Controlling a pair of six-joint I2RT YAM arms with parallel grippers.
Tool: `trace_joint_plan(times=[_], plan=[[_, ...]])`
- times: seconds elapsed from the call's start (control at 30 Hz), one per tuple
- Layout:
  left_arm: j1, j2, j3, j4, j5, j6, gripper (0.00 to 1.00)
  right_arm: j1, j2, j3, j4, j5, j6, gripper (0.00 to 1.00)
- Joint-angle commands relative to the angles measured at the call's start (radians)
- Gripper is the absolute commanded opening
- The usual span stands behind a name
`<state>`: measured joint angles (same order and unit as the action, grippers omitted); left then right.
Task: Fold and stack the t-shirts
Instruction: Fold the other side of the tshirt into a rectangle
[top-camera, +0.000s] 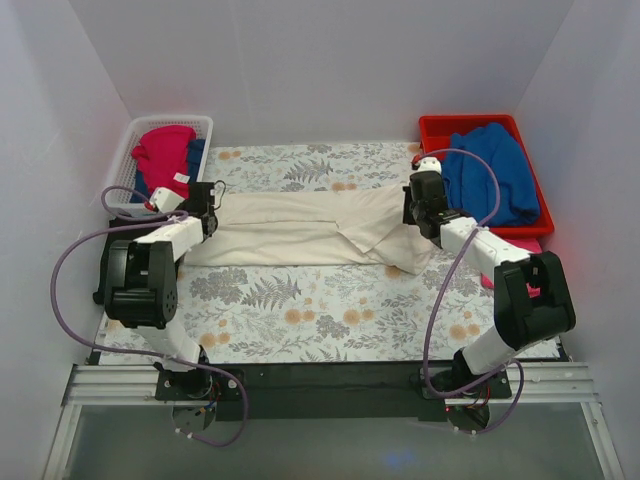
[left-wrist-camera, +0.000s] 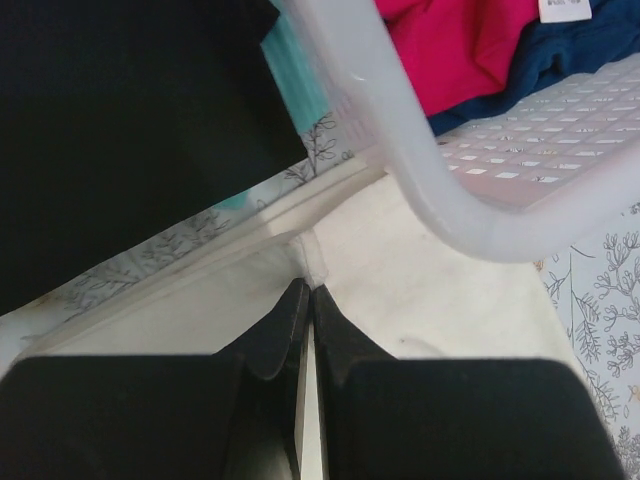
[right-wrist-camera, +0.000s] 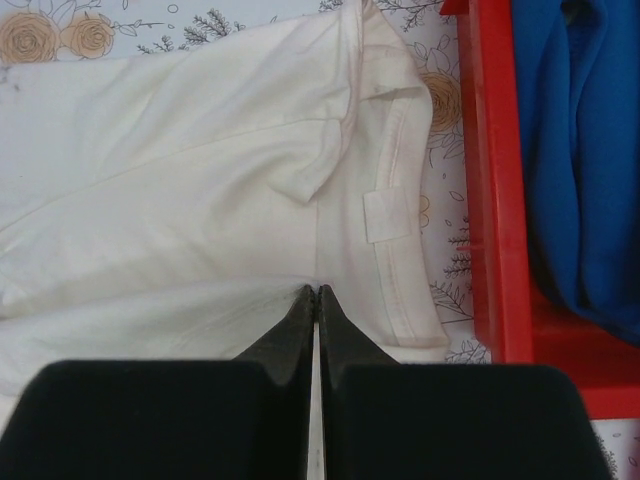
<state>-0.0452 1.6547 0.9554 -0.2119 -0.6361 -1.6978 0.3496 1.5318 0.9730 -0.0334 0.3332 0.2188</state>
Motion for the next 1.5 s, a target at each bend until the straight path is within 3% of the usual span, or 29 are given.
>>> trace_joint_plan(times=[0.0,0.1,0.13,0.2,0.3,0.5,0.63,0.97,1.13,1.47], plan=[[0.013,0.057,0.066,0.098,0.015,0.072,0.0,-0.014,0.036,0.062,0.058,0.003,-0.021,0.01],[0.013,0.117,0.104,0.146,0.038,0.115,0.0,-0.021,0.077,0.095,0.058,0.015,-0.029,0.04],[0.013,0.128,0.114,0.149,0.027,0.115,0.08,-0.024,0.089,0.108,0.058,0.018,-0.03,0.07],[0.015,0.145,0.14,0.164,0.019,0.13,0.13,-0.038,0.122,0.153,0.058,0.024,-0.039,0.18],[0.015,0.128,0.138,0.25,0.048,0.174,0.22,-0.054,0.145,0.214,0.055,0.033,-0.048,0.27],[0.011,0.019,0.063,0.427,0.186,0.266,0.3,-0.055,0.113,0.251,0.038,0.037,-0.072,0.31],[-0.01,-0.036,0.028,0.378,0.245,0.288,0.3,-0.054,0.062,0.14,-0.02,-0.045,-0.021,0.3],[-0.058,-0.226,-0.288,0.299,0.308,0.227,0.3,-0.041,-0.201,-0.186,-0.025,-0.167,0.04,0.29],[-0.058,-0.227,-0.339,0.276,0.273,0.216,0.3,-0.041,-0.291,-0.296,-0.022,-0.191,0.037,0.32],[-0.058,-0.165,-0.325,0.249,0.228,0.196,0.3,-0.041,-0.3,-0.395,-0.01,-0.18,0.031,0.32]])
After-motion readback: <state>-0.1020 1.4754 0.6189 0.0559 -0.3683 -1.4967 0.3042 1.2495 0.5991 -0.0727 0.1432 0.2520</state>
